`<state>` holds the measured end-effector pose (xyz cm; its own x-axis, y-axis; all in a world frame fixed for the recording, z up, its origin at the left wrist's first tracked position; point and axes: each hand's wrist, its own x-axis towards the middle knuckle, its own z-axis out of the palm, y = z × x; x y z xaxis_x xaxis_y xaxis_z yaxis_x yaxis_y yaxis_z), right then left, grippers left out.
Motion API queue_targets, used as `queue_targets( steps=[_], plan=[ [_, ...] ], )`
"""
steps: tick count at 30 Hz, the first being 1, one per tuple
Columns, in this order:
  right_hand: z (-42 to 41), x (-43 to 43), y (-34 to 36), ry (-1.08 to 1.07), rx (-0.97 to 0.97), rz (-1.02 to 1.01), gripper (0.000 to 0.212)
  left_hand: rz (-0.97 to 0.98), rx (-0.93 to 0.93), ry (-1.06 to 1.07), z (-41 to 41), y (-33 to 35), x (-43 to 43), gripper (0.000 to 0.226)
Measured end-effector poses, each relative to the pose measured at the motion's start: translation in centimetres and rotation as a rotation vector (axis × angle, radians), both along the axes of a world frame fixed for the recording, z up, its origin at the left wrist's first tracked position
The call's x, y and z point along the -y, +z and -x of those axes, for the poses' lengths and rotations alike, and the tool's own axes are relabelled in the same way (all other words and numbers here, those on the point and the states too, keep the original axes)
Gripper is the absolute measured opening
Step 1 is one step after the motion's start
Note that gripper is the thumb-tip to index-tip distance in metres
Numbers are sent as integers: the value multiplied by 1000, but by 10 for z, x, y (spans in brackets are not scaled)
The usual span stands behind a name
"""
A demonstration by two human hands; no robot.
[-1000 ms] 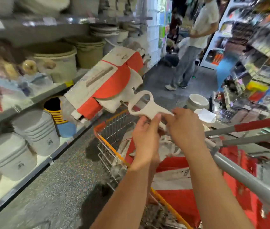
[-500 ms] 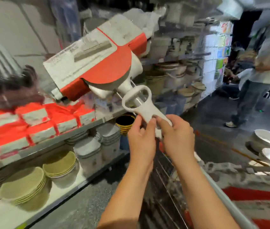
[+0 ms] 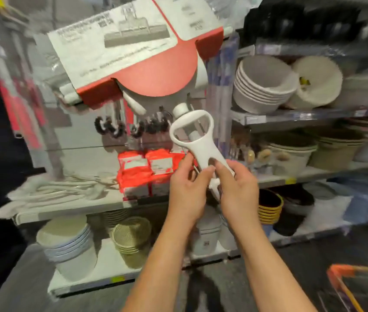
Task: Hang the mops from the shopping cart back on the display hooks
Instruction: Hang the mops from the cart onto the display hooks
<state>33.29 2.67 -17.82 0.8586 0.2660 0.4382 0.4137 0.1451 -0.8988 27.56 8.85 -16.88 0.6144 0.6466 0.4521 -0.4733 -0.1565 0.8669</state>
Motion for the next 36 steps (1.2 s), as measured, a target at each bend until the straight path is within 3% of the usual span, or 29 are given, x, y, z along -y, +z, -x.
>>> queue_targets(
  steps=[15,21,24,27,33,36],
  plan=[
    [-63,-101,66,478,-141,-207,20,-174,17,314,-43,71,-71,32],
    [-68,-141,100,622,-118,-236,49,-224,27,325,-40,100,-99,34],
    [-72,-160,118,688,-82,-185,31,-247,25,345,-37,113,-119,35],
    [-74,-180,133,688,-36,-129,24,-239,29,343,-34,125,-148,39],
    [-51,-243,167,633,27,-189,44,-252,109,283,-24,151,-211,41],
    [-42,-280,181,613,20,-236,45,-246,183,293,-20,168,-246,24]
  ],
)
